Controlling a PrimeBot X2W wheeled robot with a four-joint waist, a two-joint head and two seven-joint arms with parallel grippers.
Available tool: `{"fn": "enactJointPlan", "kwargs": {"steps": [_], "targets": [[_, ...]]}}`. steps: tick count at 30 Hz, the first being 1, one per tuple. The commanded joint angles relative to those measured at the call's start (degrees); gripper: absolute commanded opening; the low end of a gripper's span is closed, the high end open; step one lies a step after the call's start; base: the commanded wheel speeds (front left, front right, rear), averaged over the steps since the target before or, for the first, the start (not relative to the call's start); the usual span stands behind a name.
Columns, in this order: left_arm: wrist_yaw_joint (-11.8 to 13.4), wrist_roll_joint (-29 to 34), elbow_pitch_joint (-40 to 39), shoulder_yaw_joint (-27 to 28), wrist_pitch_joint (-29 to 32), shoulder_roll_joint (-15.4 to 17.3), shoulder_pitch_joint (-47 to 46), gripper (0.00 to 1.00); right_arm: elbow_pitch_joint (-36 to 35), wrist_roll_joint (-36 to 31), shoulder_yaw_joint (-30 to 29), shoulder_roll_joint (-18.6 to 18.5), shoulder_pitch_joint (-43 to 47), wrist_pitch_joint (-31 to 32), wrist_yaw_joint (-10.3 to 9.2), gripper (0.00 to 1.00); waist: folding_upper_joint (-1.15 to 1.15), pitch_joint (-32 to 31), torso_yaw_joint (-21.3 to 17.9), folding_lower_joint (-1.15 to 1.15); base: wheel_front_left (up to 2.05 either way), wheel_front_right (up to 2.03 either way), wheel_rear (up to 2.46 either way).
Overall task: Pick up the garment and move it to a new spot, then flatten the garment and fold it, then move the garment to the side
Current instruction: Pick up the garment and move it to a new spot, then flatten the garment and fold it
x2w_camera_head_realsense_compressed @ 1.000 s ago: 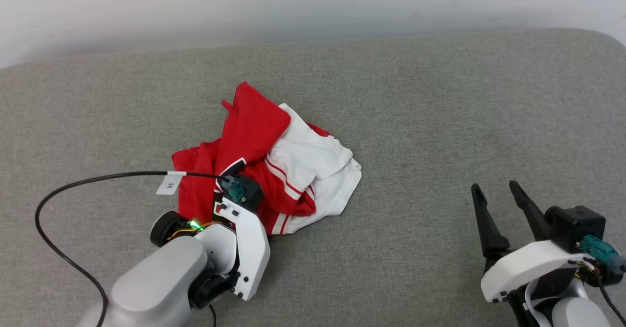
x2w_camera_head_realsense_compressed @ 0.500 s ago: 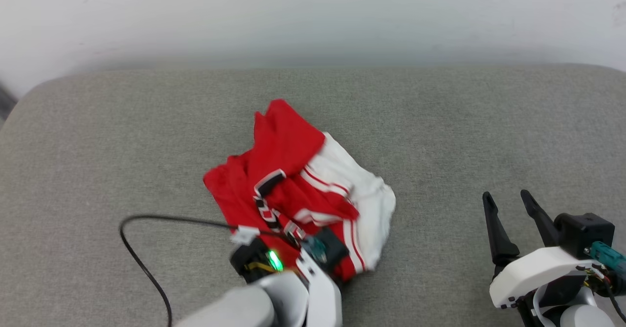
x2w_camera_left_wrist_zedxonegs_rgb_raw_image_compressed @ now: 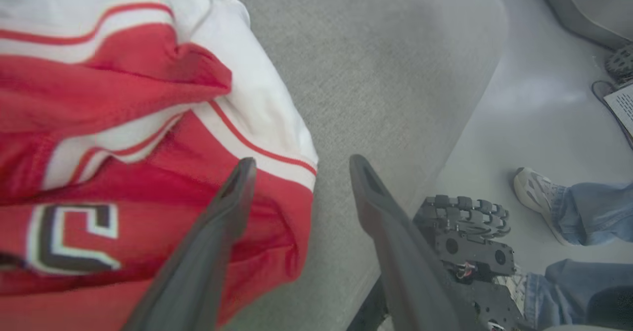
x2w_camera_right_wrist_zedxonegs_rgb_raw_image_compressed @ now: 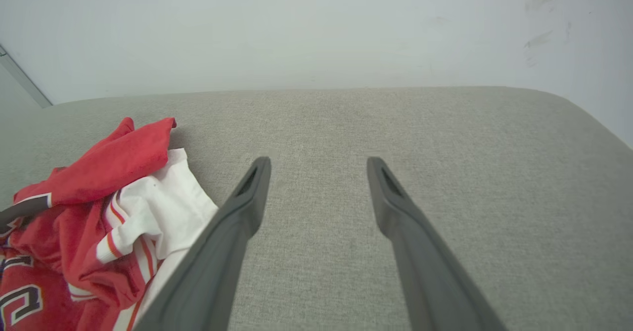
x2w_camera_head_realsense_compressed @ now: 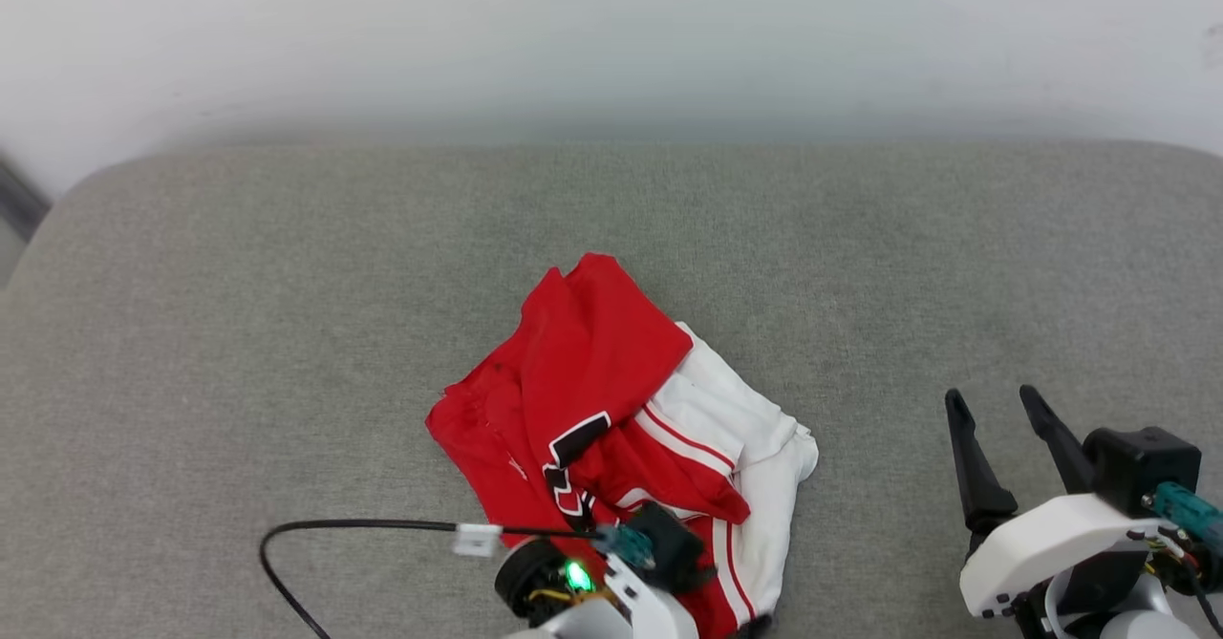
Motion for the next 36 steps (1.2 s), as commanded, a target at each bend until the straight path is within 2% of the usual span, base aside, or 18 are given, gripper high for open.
{"fn": "enactJointPlan", "kwargs": {"steps": [1,5,15,20,28,33,36], "targets": [[0.39,-0.28,-0.93,1.47,-2.66,-0.36,0.66,1.0,-0.09,-0.34,0.02,0.04,0.88,0.23,-0.02,1.0,0.0,-1.19,0.17,0.0,0.0,0.0,0.0],[1.72,0.03,-3.0,3.53,-6.82,-0.37,1.29,1.0,-0.21,-0.18,-0.16,0.04,1.9,0.6,-0.02,1.0,0.0,-2.68,0.4,0.0,0.0,0.0,0.0],[11.83,2.73,-5.3,14.48,-22.1,1.75,2.64,1.0,-1.32,0.0,-0.34,0.03,3.65,1.47,-0.02,1.0,0.0,-4.59,1.15,0.0,0.0,0.0,0.0],[15.48,2.18,-4.08,20.51,-26.82,4.57,4.32,1.0,-1.63,0.01,-0.58,0.04,4.19,1.67,-0.02,1.0,0.0,-4.87,1.18,0.0,0.0,0.0,0.0],[17.57,3.03,-2.62,27.44,-28.77,9.05,7.79,1.0,-1.18,0.2,-0.78,0.04,5.09,1.82,-0.02,1.0,0.0,-5.43,1.62,0.0,0.0,0.0,0.0],[17.25,4.0,-3.32,29.75,-29.05,9.82,9.87,1.0,-0.29,1.76,-1.86,0.02,4.94,3.37,-0.02,1.0,0.0,-5.75,2.06,0.0,0.0,0.0,0.0],[17.27,4.74,-3.65,30.46,-29.12,9.35,10.25,1.0,1.58,2.21,-1.73,0.08,4.23,7.7,-0.02,1.0,0.0,-5.68,2.76,0.0,0.0,0.0,0.0]]}}
